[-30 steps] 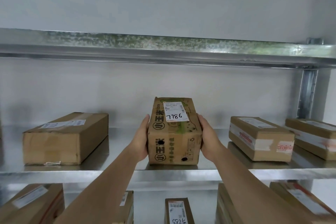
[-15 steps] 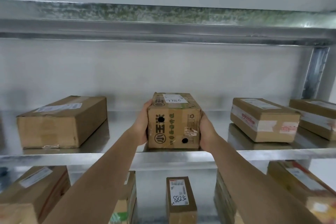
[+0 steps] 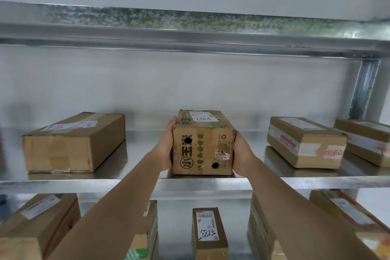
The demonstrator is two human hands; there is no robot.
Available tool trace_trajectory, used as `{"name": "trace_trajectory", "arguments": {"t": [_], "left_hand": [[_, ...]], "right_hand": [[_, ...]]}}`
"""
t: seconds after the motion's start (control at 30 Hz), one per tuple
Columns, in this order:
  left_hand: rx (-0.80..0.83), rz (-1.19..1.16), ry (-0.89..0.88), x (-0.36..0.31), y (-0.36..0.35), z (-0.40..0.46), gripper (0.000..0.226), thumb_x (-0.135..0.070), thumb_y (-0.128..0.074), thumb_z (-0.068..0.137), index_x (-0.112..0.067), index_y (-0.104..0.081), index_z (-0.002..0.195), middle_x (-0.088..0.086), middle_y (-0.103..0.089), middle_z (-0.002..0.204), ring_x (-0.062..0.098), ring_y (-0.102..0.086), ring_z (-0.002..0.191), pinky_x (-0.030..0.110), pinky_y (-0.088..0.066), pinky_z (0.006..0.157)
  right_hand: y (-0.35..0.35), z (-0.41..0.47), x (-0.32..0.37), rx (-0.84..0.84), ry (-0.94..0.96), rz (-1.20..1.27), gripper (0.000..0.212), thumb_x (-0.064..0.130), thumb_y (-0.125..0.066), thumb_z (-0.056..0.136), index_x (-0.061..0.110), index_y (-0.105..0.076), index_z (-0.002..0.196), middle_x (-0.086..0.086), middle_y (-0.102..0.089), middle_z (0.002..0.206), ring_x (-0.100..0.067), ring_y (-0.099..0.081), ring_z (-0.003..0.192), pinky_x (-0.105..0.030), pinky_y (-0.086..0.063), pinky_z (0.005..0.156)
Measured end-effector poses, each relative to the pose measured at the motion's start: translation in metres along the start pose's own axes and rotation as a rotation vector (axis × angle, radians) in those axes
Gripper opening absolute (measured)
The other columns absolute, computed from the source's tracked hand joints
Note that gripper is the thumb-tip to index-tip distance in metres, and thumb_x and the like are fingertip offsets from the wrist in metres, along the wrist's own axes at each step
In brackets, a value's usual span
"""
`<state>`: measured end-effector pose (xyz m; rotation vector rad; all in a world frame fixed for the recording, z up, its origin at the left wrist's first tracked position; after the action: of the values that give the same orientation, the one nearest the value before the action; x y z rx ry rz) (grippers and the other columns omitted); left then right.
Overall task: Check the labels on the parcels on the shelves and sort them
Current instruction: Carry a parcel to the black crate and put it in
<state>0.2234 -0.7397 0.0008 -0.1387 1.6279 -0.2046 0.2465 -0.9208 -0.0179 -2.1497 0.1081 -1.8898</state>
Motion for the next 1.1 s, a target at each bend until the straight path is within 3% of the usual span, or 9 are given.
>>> {"name": "trace_trajectory", "arguments": {"t": [0.07, 0.2, 0.37, 0.57, 0.73, 0.83, 0.97, 1.03, 1.1], "left_hand": [[0.005, -0.009, -0.002, -0.004, 0.003, -0.003, 0.077, -0.079, -0.024, 0.095, -0.025, -0.072, 0.123, 0.013, -0.075, 0.117, 0.033, -0.069, 0.113, 0.047, -0.051, 0.098], [0.039, -0.023, -0.041, -0.02, 0.001, -0.01, 0.075, -0.078, -0.023, 0.095, -0.026, -0.074, 0.117, 0.012, -0.076, 0.115, 0.031, -0.072, 0.107, 0.046, -0.053, 0.09], [0.073, -0.034, -0.065, -0.03, -0.007, -0.021, 0.077, -0.078, -0.021, 0.096, -0.031, -0.083, 0.099, 0.009, -0.077, 0.113, 0.029, -0.075, 0.1, 0.047, -0.053, 0.091], [0.129, 0.032, -0.064, -0.03, -0.057, -0.061, 0.07, -0.073, -0.021, 0.099, -0.031, -0.073, 0.12, 0.006, -0.076, 0.116, 0.027, -0.074, 0.105, 0.045, -0.053, 0.087], [0.187, 0.05, -0.084, -0.02, -0.147, -0.122, 0.069, -0.071, -0.022, 0.1, -0.029, -0.074, 0.117, 0.007, -0.077, 0.114, 0.026, -0.076, 0.098, 0.043, -0.053, 0.085], [0.236, 0.042, -0.075, 0.002, -0.209, -0.157, 0.07, -0.073, -0.024, 0.099, -0.027, -0.073, 0.12, 0.008, -0.076, 0.117, 0.029, -0.074, 0.105, 0.044, -0.054, 0.091], [0.321, -0.001, -0.014, 0.056, -0.319, -0.209, 0.075, -0.08, -0.037, 0.091, -0.025, -0.068, 0.13, 0.012, -0.072, 0.126, 0.033, -0.07, 0.113, 0.047, -0.054, 0.094], [0.348, -0.024, 0.012, 0.08, -0.379, -0.233, 0.081, -0.085, -0.049, 0.081, -0.024, -0.067, 0.13, 0.014, -0.072, 0.125, 0.034, -0.07, 0.111, 0.046, -0.057, 0.086], [0.46, 0.005, 0.061, 0.103, -0.448, -0.267, 0.072, -0.079, -0.036, 0.092, -0.023, -0.075, 0.113, 0.013, -0.077, 0.111, 0.032, -0.073, 0.102, 0.043, -0.056, 0.081]], "right_hand": [[-0.004, -0.002, 0.016, 0.012, 0.084, -0.022, 0.052, 0.052, -0.036, 0.104, 0.019, -0.076, 0.106, -0.01, -0.076, 0.108, -0.026, -0.075, 0.093, -0.042, -0.058, 0.087], [-0.009, -0.003, 0.039, -0.012, 0.172, -0.07, 0.062, 0.062, -0.032, 0.102, 0.021, -0.066, 0.132, -0.012, -0.072, 0.122, -0.03, -0.069, 0.114, -0.051, -0.048, 0.108], [0.0, -0.023, 0.049, -0.097, 0.171, -0.027, 0.064, 0.066, -0.029, 0.1, 0.025, -0.068, 0.13, -0.007, -0.075, 0.117, -0.027, -0.068, 0.116, -0.048, -0.046, 0.11], [0.027, -0.095, 0.061, -0.144, 0.18, 0.019, 0.062, 0.063, -0.031, 0.103, 0.023, -0.078, 0.105, -0.008, -0.078, 0.106, -0.026, -0.073, 0.102, -0.043, -0.053, 0.103], [0.102, -0.182, 0.074, -0.206, 0.194, 0.037, 0.068, 0.072, -0.036, 0.095, 0.023, -0.071, 0.128, -0.01, -0.074, 0.119, -0.028, -0.073, 0.107, -0.048, -0.052, 0.104], [0.156, -0.248, 0.082, -0.255, 0.248, 0.037, 0.066, 0.066, -0.03, 0.101, 0.022, -0.072, 0.126, -0.011, -0.074, 0.12, -0.027, -0.071, 0.11, -0.048, -0.049, 0.107], [0.257, -0.344, 0.076, -0.339, 0.238, 0.05, 0.065, 0.067, -0.042, 0.097, 0.017, -0.073, 0.124, -0.015, -0.07, 0.126, -0.035, -0.068, 0.115, -0.051, -0.049, 0.106], [0.311, -0.399, 0.077, -0.414, 0.241, 0.033, 0.06, 0.063, -0.038, 0.101, 0.018, -0.076, 0.112, -0.012, -0.075, 0.111, -0.029, -0.074, 0.098, -0.044, -0.055, 0.098], [0.365, -0.459, 0.078, -0.525, 0.24, 0.052, 0.058, 0.061, -0.034, 0.103, 0.021, -0.076, 0.097, -0.006, -0.077, 0.091, -0.022, -0.075, 0.08, -0.038, -0.058, 0.085]]}}
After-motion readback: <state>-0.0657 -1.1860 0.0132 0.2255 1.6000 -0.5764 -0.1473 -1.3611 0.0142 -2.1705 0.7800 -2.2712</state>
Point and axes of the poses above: each hand's wrist, its own z-axis towards the middle knuckle, its own y-axis out of the back of the hand, x = y × z, the point moved 10 cm from there along z, towards the middle knuckle
